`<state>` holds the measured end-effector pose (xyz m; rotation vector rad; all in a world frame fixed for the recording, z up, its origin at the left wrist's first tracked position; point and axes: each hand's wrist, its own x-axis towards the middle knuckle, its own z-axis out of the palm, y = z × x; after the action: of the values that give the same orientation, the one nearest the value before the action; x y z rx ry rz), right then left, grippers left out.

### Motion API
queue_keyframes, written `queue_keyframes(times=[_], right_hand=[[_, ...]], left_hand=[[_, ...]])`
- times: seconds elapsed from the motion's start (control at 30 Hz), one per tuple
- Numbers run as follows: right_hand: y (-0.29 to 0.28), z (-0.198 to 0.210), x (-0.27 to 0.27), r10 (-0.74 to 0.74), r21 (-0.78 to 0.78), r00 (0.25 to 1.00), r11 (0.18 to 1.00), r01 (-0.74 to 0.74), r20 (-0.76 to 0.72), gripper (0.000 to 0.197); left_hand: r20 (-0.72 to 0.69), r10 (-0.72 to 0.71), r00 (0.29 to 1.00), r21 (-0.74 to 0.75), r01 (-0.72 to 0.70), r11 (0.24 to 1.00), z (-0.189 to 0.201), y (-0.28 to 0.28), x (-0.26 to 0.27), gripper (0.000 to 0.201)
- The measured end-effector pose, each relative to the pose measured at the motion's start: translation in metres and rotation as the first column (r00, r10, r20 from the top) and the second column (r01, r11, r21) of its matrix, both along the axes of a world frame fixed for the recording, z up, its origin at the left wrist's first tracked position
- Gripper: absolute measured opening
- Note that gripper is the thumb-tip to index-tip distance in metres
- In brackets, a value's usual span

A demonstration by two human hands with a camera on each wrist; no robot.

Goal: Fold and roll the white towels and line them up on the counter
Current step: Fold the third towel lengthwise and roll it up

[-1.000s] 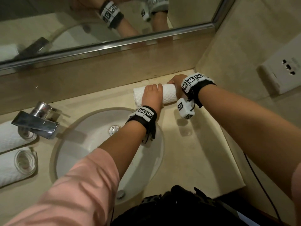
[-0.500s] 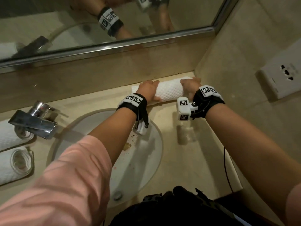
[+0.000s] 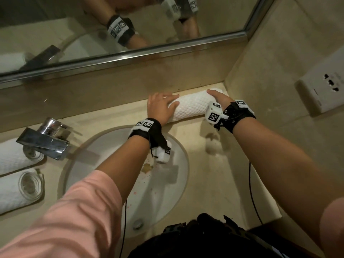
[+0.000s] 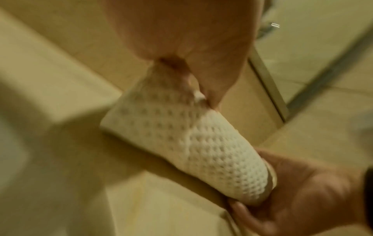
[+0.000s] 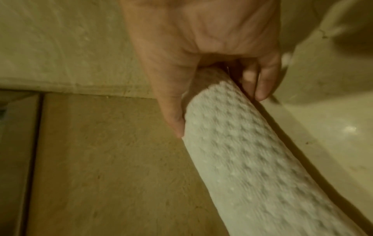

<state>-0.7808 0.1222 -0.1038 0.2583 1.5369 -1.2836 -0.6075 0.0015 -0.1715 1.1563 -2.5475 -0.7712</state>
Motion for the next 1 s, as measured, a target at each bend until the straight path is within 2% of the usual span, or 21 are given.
queue_keyframes(times=[0.03,0.1,0.17,0.2,0.27,0.33,0.37,0.4,0.43,0.5,0.53,0.57,0.63,0.67,0.77,0.83,0.97,1.0], right_hand=[[0.001,0.003,0.001,-0.005,-0.001,1.000,1.000,0.005,-0.015,0.028],[0.003,0.008,0.004,0.016,0.008,0.997,1.000,-0.015,-0.078,0.028],[0.005,0.007,0.005,0.030,0.005,0.994,1.000,-0.030,-0.108,0.020],[0.006,0.006,0.005,0.031,0.003,0.995,1.000,-0.030,-0.098,0.018],[0.005,-0.001,0.001,0.022,-0.009,0.998,1.000,-0.022,-0.055,0.020],[0.004,-0.008,-0.003,0.014,0.007,0.999,1.000,-0.013,-0.049,0.025],[0.002,-0.010,-0.003,0.006,0.025,0.998,1.000,-0.005,-0.061,0.027],[0.001,-0.013,-0.004,-0.004,0.044,0.997,0.999,0.007,-0.076,0.027],[-0.001,-0.017,-0.006,-0.015,0.059,0.995,0.998,0.021,-0.100,0.028],[-0.003,-0.021,-0.006,-0.034,0.071,0.990,0.997,0.043,-0.135,0.032],[-0.002,-0.021,-0.006,-0.037,0.064,0.989,0.997,0.046,-0.141,0.038],[0.000,-0.018,-0.004,-0.035,0.054,0.990,0.998,0.043,-0.136,0.047],[0.002,-0.013,-0.002,-0.028,0.021,0.995,0.999,0.030,-0.095,0.061],[0.003,-0.012,-0.002,-0.021,0.022,0.995,1.000,0.023,-0.095,0.060],[0.004,-0.008,0.002,0.004,0.047,0.989,0.999,0.003,-0.149,0.033],[0.004,-0.007,0.004,0.007,0.066,0.988,0.998,0.003,-0.153,0.030],[0.004,-0.003,0.007,-0.012,0.068,0.987,0.997,0.023,-0.159,0.027],[0.005,-0.003,0.007,-0.020,0.065,0.987,0.997,0.031,-0.160,0.032]], left_hand=[[-0.045,0.147,0.988,0.054,-0.145,0.988,-0.003,0.005,0.004,0.031],[-0.099,0.428,0.899,0.233,-0.397,0.888,0.000,0.017,0.006,0.030],[-0.043,0.625,0.780,0.418,-0.554,0.720,0.010,0.026,0.002,0.042],[0.017,0.699,0.715,0.517,-0.605,0.606,0.015,0.028,0.000,0.053],[0.106,0.790,0.604,0.718,-0.596,0.359,0.021,0.029,-0.003,0.079],[0.158,0.837,0.524,0.877,-0.464,0.125,0.018,0.025,-0.003,0.105],[0.172,0.830,0.530,0.914,-0.399,0.066,0.003,0.020,-0.001,0.110],[0.207,0.780,0.590,0.929,-0.368,0.031,-0.009,0.017,0.000,0.107],[0.219,0.711,0.668,0.947,-0.321,0.010,-0.009,0.016,0.003,0.096],[0.154,0.667,0.729,0.975,-0.223,0.018,0.024,0.023,0.007,0.053],[0.137,0.648,0.750,0.982,-0.187,0.009,0.038,0.025,0.010,0.038],[0.120,0.647,0.753,0.992,-0.120,-0.045,0.051,0.026,0.013,0.032],[0.147,0.634,0.759,0.989,-0.114,-0.094,0.066,0.026,0.016,0.027],[0.153,0.625,0.766,0.988,-0.124,-0.090,0.072,0.026,0.017,0.028],[0.143,0.630,0.763,0.989,-0.137,-0.059,0.093,0.032,0.017,0.050],[0.113,0.615,0.780,0.991,-0.131,-0.016,0.100,0.035,0.014,0.061],[0.137,0.654,0.744,0.985,-0.170,-0.013,0.102,0.035,0.014,0.053],[0.137,0.657,0.742,0.986,-0.169,-0.015,0.101,0.035,0.014,0.048]])
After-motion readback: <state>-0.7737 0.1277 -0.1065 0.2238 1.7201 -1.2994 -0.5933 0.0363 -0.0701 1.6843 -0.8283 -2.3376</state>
